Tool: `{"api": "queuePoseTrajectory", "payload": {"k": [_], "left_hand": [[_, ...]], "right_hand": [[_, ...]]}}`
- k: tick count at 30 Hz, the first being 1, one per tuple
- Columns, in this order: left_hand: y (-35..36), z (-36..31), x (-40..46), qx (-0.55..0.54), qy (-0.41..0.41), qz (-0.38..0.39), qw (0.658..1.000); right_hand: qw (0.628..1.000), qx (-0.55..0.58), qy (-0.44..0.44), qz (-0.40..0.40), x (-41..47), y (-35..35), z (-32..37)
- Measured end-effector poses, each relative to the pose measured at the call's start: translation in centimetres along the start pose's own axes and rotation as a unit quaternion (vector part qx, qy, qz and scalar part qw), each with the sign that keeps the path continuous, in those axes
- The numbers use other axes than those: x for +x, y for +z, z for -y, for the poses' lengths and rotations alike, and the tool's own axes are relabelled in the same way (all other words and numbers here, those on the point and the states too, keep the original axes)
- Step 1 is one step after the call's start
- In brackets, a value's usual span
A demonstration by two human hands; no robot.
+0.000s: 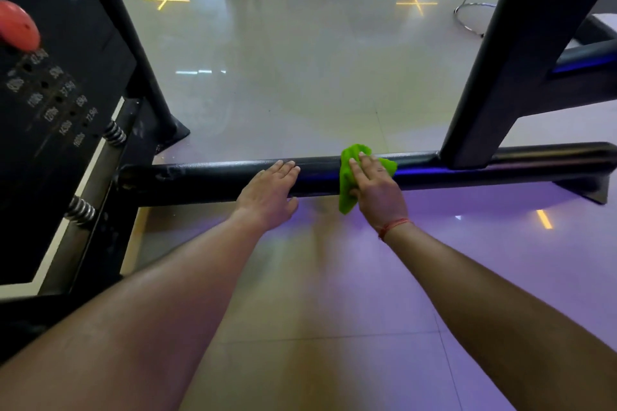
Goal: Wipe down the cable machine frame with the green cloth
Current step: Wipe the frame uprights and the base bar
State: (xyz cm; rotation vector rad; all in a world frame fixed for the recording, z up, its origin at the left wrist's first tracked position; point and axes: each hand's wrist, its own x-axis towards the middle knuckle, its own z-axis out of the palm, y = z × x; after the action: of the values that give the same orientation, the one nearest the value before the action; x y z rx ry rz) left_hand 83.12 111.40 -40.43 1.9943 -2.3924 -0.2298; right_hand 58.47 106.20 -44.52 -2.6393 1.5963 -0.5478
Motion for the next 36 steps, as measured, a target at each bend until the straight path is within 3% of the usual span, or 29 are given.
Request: {"api": "queuePoseTrajectory", "payload": {"k": [3, 5, 8, 11, 15, 21, 27, 33, 36], "left_hand": [[0.0, 0.5, -1.0, 0.001, -0.034, 0.001, 0.999], [-0.1, 1.3, -1.5, 0.016, -0.035, 0.006, 0.999], [-0.1, 2.8, -2.6, 0.036, -0.020, 0.004, 0.999], [-0.7, 4.5, -2.9, 0.039, -0.002, 0.004, 0.999], [-1.7, 7.1, -2.1, 0.014, -0.014, 0.005, 1.000], [-0.2, 10.4, -4.1, 0.013, 0.018, -0.026, 0.999], [0.0, 13.5, -5.4, -0.003, 0.025, -0.056, 0.998], [0.1, 15.3, -5.8, -0.044, 0.003, -0.098, 0.994], [0.7, 16.0, -6.0, -0.042, 0.010, -0.107, 0.993]], "right_hand": [[0.993, 0.009, -0.110, 0.031, 1.6, 0.9, 3.8], [0.990, 0.014, -0.138, 0.007, 2.1, 0.7, 3.4], [0.994, 0.025, -0.104, -0.039, 1.0, 0.1, 0.7], [0.997, 0.014, -0.072, -0.026, 0.9, 0.7, 2.3], [0.990, 0.051, -0.131, 0.032, 3.2, 2.2, 8.3], [0.990, 0.019, -0.138, 0.030, 3.6, 1.3, 7.5], [0.973, 0.022, -0.135, 0.184, 8.6, 0.4, 15.1], [0.974, -0.013, -0.083, 0.212, 7.8, -1.6, 11.7], [0.966, -0.042, -0.113, 0.227, 8.9, -0.6, 15.0]]}}
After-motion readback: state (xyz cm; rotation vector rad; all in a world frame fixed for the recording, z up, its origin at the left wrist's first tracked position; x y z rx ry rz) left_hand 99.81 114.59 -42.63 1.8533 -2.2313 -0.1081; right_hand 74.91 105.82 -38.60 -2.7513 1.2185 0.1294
